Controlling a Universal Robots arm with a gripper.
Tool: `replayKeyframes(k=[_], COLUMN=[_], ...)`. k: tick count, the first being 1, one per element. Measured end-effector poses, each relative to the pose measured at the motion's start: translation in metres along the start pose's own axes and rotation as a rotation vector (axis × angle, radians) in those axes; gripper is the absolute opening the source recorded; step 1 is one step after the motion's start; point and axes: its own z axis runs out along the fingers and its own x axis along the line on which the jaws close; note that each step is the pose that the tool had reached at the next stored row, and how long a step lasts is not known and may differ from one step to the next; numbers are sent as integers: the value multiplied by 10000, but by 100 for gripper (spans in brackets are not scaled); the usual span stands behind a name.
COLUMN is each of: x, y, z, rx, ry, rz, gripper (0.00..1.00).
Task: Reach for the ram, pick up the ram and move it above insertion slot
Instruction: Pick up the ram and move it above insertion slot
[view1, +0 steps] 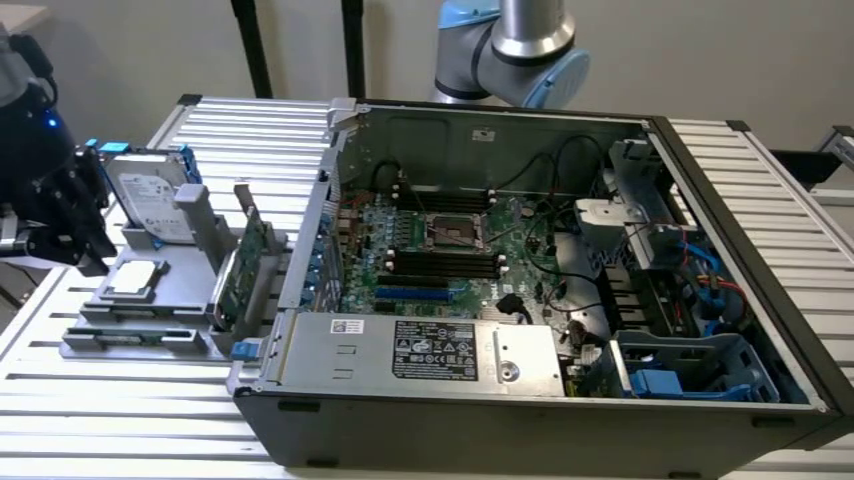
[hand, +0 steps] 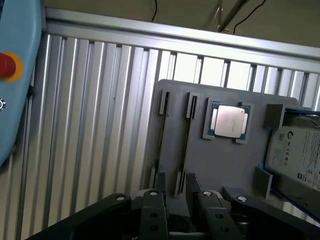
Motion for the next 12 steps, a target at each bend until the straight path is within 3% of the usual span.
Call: replayKeyframes(k=[12], x=[68], y=[8], z=[217], rx=[0], ry=[0], rz=[74], gripper=[31])
